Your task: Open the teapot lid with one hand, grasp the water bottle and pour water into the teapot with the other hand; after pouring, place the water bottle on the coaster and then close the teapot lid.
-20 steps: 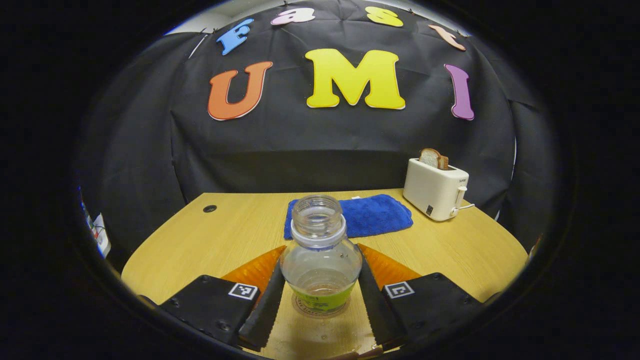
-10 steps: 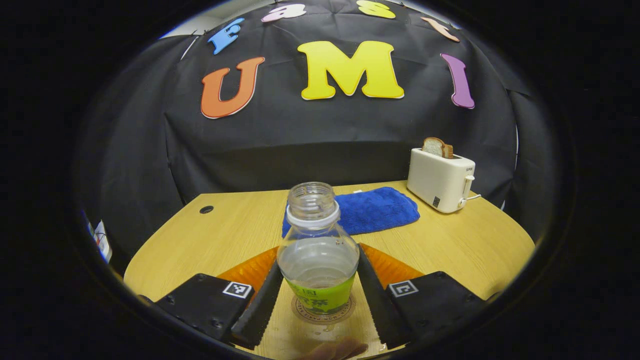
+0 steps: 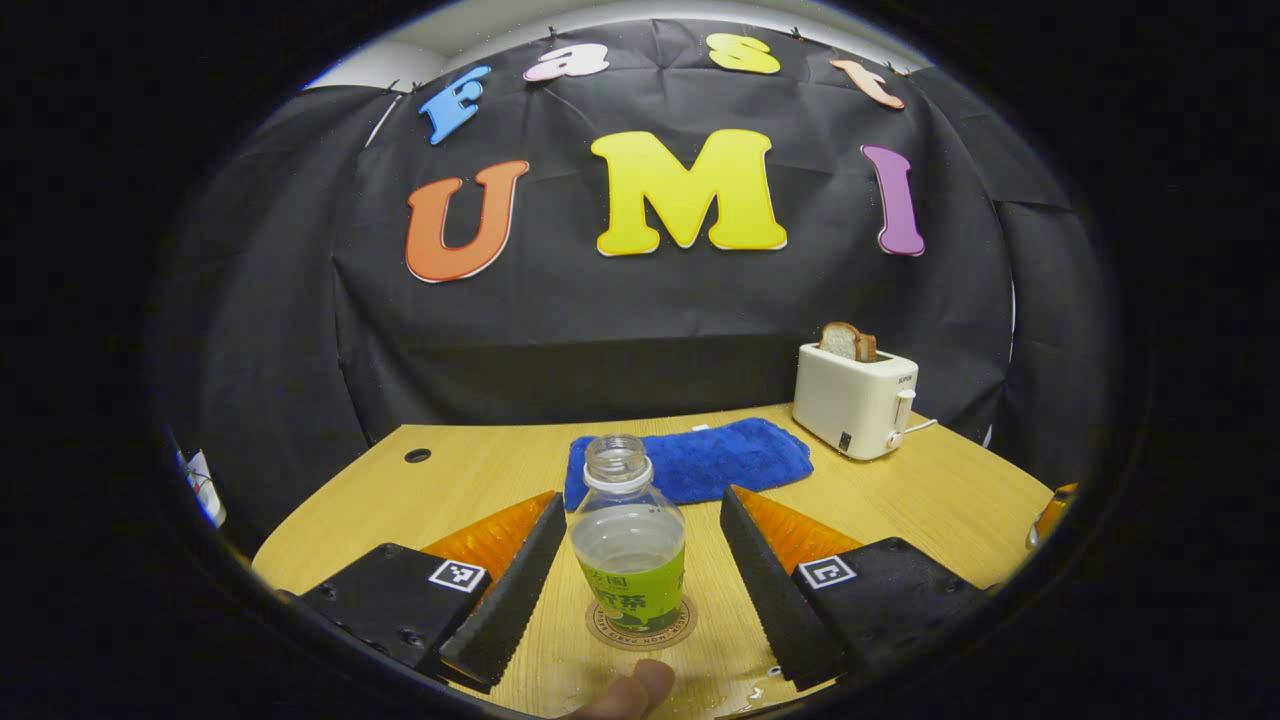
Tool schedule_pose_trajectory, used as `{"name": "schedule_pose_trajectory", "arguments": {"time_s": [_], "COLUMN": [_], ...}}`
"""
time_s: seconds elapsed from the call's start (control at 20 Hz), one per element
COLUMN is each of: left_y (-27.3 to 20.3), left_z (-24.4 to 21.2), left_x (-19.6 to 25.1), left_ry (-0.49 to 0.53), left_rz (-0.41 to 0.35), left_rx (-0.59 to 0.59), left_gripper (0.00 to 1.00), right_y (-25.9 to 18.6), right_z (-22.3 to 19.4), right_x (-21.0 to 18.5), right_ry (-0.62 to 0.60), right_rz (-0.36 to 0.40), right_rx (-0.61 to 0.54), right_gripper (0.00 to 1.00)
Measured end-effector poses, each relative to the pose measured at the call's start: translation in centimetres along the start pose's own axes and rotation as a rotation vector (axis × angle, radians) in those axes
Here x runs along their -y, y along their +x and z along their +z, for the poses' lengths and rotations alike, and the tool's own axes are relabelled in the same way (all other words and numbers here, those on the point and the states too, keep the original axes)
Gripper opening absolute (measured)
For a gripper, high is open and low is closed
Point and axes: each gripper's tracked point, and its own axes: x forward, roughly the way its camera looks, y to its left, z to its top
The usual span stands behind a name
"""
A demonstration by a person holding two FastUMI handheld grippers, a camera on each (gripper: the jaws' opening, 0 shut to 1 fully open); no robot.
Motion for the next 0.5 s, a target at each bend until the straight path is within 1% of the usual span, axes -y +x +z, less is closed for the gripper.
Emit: {"name": "schedule_pose_trajectory", "arguments": {"time_s": [0.15,0.25,0.5], "left_y": [-2.4,-4.4,-11.2], "left_z": [1.1,1.9,1.9], "left_x": [-0.8,-1.1,-1.4], "left_ry": [0.017,0.011,-0.062], "left_rz": [0.008,0.005,0.0], "left_rx": [0.049,0.071,0.127], "left_gripper": [0.97,0.97,0.98], "right_y": [0.1,0.1,-0.3], "right_z": [-0.9,-0.8,0.6], "right_x": [-0.9,-1.8,-2.3], "right_ry": [0.029,0.048,0.05], "right_rz": [0.029,0.054,0.039], "right_rx": [-0.024,-0.025,-0.008], "right_gripper": [0.0,0.0,0.0]}}
